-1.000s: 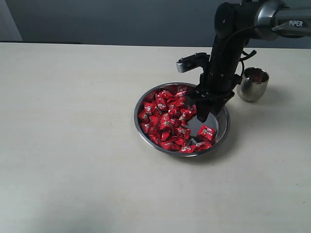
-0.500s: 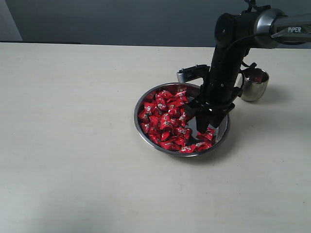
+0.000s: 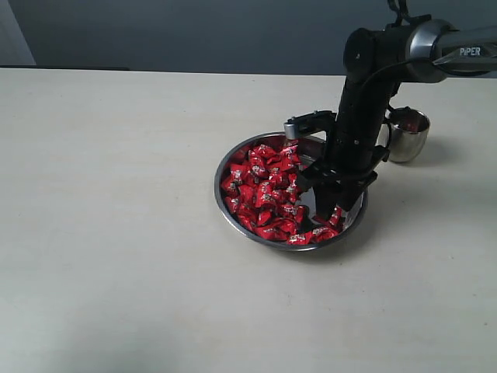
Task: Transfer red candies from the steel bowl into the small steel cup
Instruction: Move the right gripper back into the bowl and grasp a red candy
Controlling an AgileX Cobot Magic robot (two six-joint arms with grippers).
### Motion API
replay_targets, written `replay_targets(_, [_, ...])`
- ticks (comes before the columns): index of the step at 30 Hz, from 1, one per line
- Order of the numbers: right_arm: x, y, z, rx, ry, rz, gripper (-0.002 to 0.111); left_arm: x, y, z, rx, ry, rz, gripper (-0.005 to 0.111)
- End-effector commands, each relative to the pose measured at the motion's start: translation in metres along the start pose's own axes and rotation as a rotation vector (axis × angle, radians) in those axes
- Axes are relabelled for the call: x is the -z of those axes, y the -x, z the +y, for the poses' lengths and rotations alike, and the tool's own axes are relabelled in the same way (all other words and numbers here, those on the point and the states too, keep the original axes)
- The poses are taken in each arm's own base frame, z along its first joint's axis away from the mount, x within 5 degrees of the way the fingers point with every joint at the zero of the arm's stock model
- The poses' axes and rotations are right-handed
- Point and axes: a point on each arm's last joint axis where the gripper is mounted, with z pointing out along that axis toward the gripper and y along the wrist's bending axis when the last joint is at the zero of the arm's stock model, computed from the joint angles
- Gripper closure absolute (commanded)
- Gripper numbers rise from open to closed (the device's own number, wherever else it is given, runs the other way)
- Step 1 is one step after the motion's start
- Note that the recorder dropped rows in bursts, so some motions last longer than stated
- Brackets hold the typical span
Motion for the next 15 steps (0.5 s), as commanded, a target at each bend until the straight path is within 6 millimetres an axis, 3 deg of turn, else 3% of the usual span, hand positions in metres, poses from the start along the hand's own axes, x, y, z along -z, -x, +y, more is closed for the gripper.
replay_targets(1, [-0.0046,0.0003,-0.0009,-0.004,0.006,0.008,0.061,0.0004,0.0009,-0.0005,0.004,-0.01,-0.01,0.106])
replay_targets(13, [-0.0146,0.0016,-0.0035,-0.008,0.012,0.033,0.062,0.0004,0.0009,-0.0005,0.004,-0.01,-0.01,0.106])
replay_targets(15, [-0.0146,0.0013,-0.004,-0.006,0.006,0.036,0.071,0.0004,0.0009,-0.0005,0.004,-0.01,-0.01,0.106])
